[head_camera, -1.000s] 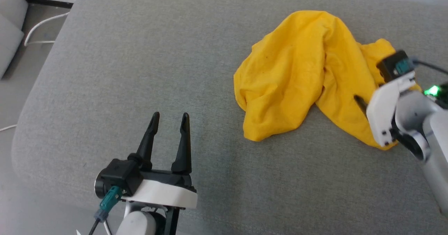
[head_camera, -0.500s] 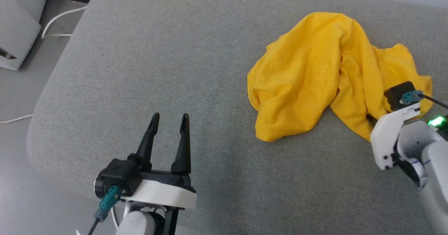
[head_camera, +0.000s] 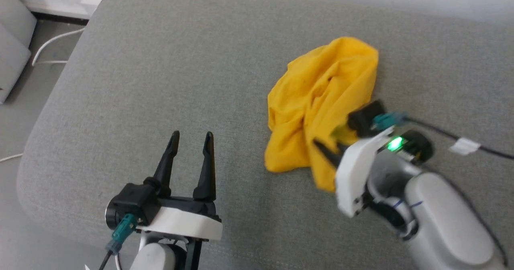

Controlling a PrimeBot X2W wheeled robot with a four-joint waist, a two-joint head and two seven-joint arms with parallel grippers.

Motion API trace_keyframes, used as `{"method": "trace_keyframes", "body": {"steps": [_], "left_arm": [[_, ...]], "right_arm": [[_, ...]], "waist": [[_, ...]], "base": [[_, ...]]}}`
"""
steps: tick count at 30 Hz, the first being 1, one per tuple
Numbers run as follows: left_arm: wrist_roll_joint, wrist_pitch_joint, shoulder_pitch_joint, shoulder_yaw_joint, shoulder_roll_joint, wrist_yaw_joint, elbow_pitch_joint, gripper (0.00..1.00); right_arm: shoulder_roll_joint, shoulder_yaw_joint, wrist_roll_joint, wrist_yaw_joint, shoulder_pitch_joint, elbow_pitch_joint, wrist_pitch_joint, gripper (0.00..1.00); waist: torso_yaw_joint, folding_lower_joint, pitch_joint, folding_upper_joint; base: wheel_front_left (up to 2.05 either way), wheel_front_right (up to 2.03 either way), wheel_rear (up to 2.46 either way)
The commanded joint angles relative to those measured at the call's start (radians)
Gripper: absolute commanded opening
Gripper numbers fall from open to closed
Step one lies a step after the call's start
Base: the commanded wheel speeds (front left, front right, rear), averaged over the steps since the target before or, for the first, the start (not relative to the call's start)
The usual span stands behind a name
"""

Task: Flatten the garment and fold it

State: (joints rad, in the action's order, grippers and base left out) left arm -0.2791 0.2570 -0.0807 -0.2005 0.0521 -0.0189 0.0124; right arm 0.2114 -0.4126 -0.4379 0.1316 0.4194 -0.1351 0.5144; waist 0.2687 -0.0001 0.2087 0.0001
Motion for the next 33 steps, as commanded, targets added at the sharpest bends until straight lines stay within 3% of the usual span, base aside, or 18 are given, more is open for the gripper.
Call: {"method": "trace_keyframes", "body": {"steps": [1,3,4,5,9,13,20,28,33], "left_arm": [[0.010,0.005,0.014,-0.002,-0.002,0.004,-0.004,1.00],[0.009,0.005,0.015,-0.006,-0.002,0.007,-0.008,1.00],[0.009,0.005,0.017,-0.007,-0.002,0.008,-0.009,1.00],[0.008,0.005,0.020,-0.007,-0.002,0.008,-0.009,1.00],[0.009,0.005,0.027,-0.011,-0.002,0.009,-0.009,1.00],[0.011,0.005,0.038,-0.006,-0.002,0.007,-0.008,1.00],[0.007,0.005,0.061,-0.008,-0.002,-0.002,-0.002,1.00],[0.007,0.005,0.064,-0.005,-0.002,-0.002,0.009,1.00],[0.007,0.005,0.061,-0.002,-0.002,0.000,0.015,1.00]], "right_arm": [[-0.013,-0.022,-0.015,-0.001,-0.027,0.004,0.009,0.00],[-0.037,-0.058,-0.030,-0.001,-0.055,-0.015,0.020,0.01],[-0.043,-0.073,-0.024,-0.001,-0.067,-0.036,0.027,0.33],[-0.051,-0.078,-0.015,-0.001,-0.076,-0.061,0.028,1.00],[-0.074,-0.063,0.039,-0.001,-0.077,-0.126,-0.030,1.00],[-0.077,-0.043,0.030,-0.001,-0.064,-0.111,-0.049,1.00],[-0.060,0.111,-0.006,-0.001,-0.111,0.054,-0.028,1.00],[-0.062,0.368,0.026,-0.001,-0.233,0.258,0.085,1.00],[-0.060,0.450,0.069,-0.001,-0.308,0.329,0.139,1.00]], "waist": [[-0.003,0.0001,-0.013,-0.0001],[0.003,0.0001,-0.022,-0.0001],[0.008,0.0001,-0.026,-0.0001],[0.011,0.0001,-0.028,-0.0001],[0.032,0.0001,-0.035,-0.0001],[0.032,0.0001,-0.043,-0.0001],[0.004,0.0001,-0.057,-0.0001],[-0.015,0.0001,-0.044,-0.0001],[-0.019,0.0001,-0.022,-0.0001]], "base": [[0.00,0.00,0.00],[0.00,0.00,0.00],[0.00,0.00,0.00],[0.00,0.00,0.00],[0.00,0.00,0.00],[0.00,0.00,0.00],[0.00,0.00,0.00],[0.00,0.00,0.00],[0.00,0.00,0.00]]}}
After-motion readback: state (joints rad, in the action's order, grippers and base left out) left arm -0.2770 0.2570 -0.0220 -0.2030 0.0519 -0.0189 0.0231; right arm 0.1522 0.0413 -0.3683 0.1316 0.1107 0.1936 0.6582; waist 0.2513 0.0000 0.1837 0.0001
